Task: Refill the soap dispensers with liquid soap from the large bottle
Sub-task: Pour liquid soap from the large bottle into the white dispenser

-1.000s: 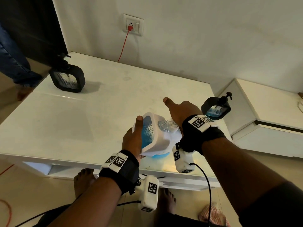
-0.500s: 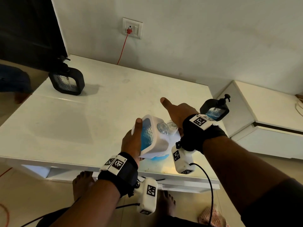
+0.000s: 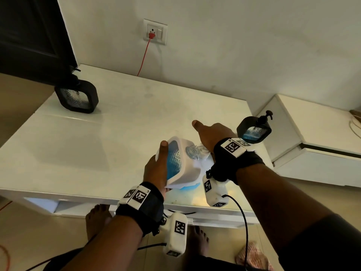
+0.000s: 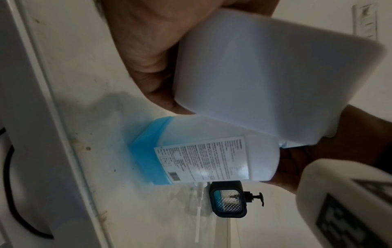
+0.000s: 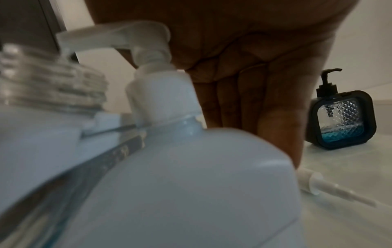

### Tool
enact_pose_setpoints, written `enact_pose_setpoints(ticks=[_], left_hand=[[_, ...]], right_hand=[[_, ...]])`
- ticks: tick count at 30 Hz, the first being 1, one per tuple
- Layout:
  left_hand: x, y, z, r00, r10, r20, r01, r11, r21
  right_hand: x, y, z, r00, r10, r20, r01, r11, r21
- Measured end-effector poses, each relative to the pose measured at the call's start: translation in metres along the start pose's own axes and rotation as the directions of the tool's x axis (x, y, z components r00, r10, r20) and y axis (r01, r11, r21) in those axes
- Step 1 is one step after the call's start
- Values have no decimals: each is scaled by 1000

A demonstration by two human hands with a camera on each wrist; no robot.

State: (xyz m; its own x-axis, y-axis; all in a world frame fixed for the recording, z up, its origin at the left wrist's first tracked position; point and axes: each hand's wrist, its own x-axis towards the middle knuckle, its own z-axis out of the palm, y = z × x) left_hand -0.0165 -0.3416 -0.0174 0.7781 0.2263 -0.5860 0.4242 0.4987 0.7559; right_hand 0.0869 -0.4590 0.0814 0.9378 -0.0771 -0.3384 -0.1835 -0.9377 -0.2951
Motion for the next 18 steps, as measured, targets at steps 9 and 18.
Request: enact_pose_setpoints(ticks=[9, 18], left_hand=[[1, 0, 0, 1000, -9, 3, 10, 1000, -26], [-1, 2, -1, 1000, 7, 13, -7, 1000, -9]], right_hand=[[1, 1, 3, 1000, -8, -25, 7, 1000, -21], [-2, -5, -5, 998, 4, 67, -9, 997, 79]])
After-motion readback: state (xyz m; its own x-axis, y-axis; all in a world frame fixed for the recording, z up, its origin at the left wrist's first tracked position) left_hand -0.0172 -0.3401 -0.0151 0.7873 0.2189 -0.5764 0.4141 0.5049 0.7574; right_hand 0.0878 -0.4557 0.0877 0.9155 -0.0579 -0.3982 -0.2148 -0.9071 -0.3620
